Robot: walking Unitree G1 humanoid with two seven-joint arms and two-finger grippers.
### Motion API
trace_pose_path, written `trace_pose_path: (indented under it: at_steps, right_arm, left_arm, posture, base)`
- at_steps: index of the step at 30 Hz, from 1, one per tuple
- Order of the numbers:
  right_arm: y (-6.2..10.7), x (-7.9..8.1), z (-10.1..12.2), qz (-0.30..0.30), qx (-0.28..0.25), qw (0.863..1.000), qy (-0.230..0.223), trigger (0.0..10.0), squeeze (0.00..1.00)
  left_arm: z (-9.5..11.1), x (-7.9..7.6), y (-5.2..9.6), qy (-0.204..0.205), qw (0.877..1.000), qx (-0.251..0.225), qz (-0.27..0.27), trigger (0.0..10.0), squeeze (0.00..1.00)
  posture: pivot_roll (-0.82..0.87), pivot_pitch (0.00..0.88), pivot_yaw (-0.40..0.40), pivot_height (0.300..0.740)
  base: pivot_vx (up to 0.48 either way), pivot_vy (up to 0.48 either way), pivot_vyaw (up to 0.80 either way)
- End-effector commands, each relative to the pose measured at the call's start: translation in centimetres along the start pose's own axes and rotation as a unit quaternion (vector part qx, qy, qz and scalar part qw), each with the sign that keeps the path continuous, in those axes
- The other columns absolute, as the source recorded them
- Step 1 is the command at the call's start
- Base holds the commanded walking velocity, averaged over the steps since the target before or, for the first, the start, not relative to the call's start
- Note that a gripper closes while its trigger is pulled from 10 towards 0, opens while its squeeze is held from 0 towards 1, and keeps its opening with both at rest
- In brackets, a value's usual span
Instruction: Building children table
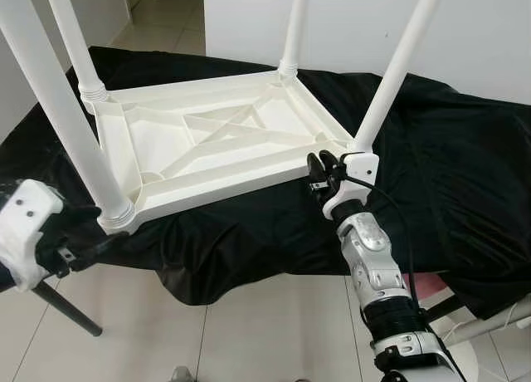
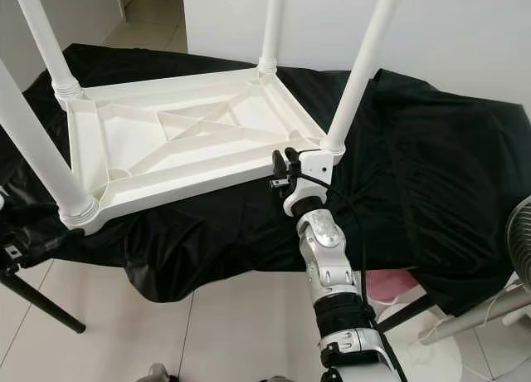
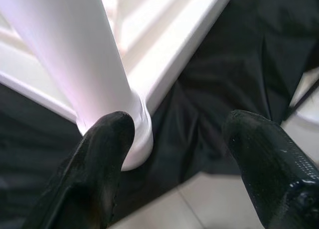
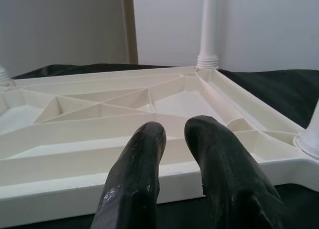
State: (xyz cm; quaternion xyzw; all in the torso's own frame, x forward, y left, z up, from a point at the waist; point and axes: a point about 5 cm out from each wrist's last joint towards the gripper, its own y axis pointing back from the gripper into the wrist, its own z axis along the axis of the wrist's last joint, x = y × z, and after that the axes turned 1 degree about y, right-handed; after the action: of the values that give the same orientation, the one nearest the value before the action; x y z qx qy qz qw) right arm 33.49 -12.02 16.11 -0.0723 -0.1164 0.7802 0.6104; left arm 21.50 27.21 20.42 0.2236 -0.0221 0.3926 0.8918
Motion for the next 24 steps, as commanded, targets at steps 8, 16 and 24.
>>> trace_pose_path:
  at_steps: [8, 16, 24]
  right_arm:
    - [-0.4, 0.2, -0.2, -0.003, 0.0, 1.0, -0.007, 10.0, 0.0]
    - [-0.2, 0.5, -1.0, -0.013, 0.027, 0.999, 0.01, 10.0, 0.0]
    - [0.1, -0.2, -2.2, -0.058, 0.065, 0.996, 0.007, 10.0, 0.0]
  left_arm:
    - [0.2, 5.9, 1.2, -0.037, 0.987, 0.024, 0.153, 10.0, 0.0]
    - [2.2, 9.1, -1.5, -0.014, 0.963, -0.053, 0.265, 10.0, 0.0]
    - [3.4, 8.4, -4.6, -0.006, 0.969, -0.091, 0.23, 10.0, 0.0]
  posture:
    - [0.13, 0.024, -0.071, 0.74]
    - [0.1, 0.037, -0.074, 0.74]
    - [0.08, 0.049, -0.071, 0.74]
  base:
    - [0.0, 0.0, 0.0]
    - [0.0, 0.0, 0.0]
    - [0.0, 0.0, 0.0]
